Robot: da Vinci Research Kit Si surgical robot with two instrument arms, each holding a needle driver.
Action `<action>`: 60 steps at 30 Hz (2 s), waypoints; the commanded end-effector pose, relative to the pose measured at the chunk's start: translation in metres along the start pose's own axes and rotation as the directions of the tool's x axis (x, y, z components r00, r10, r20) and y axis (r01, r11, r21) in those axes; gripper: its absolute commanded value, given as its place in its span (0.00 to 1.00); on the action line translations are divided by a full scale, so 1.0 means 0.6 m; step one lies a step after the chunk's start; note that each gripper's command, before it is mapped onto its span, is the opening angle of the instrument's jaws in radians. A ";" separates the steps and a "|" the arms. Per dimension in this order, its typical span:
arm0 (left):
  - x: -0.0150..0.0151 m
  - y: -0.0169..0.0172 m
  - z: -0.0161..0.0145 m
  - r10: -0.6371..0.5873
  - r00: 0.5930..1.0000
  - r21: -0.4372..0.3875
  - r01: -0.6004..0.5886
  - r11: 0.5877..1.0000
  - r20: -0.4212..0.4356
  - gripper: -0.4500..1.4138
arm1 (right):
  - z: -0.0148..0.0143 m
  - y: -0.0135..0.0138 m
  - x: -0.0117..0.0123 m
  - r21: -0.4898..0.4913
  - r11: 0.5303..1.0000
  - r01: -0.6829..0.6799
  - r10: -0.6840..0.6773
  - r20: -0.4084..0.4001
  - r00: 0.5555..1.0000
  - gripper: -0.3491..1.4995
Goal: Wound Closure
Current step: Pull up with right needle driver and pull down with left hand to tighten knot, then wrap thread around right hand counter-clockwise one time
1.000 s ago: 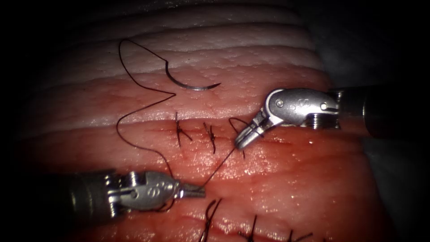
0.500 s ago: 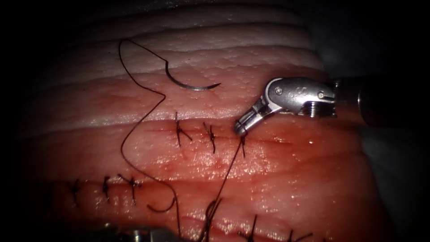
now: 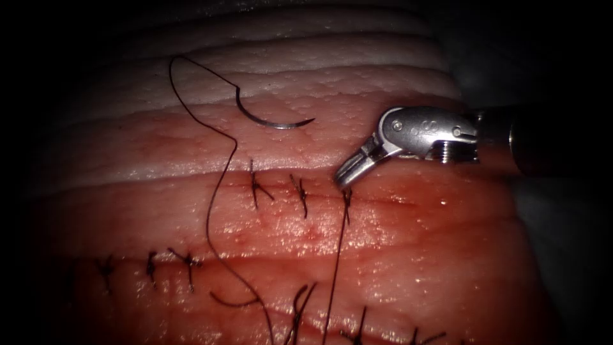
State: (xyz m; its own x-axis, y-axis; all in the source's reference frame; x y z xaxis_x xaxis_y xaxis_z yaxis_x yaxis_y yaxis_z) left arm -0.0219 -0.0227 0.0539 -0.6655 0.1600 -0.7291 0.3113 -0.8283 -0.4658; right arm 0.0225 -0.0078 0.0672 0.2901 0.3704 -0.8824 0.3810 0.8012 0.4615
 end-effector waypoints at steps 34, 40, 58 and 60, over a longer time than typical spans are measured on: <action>0.0066 0.0103 0.0060 0.183 0.982 -0.351 -0.185 0.918 -0.039 0.00 | 0.0009 0.0041 -0.0035 -0.315 0.928 -0.198 0.219 0.031 0.975 0.00; 0.0084 0.0055 0.0010 0.162 0.985 -0.227 -0.173 0.958 -0.067 0.00 | 0.0011 0.0024 -0.0024 -0.329 0.921 -0.210 0.199 -0.067 0.978 0.61; 0.0103 -0.0216 -0.0233 0.118 0.977 0.279 -0.065 0.958 -0.177 0.00 | -0.0063 -0.0065 0.0030 -0.521 0.832 -0.189 0.094 -0.204 0.974 0.38; 0.0095 -0.0241 -0.0244 0.105 0.979 0.294 -0.051 0.955 -0.172 0.00 | -0.0050 -0.0080 0.0035 -0.516 0.836 -0.187 0.085 -0.215 0.973 0.10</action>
State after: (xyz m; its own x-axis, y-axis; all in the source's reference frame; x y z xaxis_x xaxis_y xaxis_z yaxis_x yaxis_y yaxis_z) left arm -0.0196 -0.0016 0.0489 -0.5047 0.1643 -0.8475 0.1261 -0.9572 -0.2606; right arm 0.0177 -0.0092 0.0624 0.1219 0.5290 -0.8398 -0.1953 0.8424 0.5023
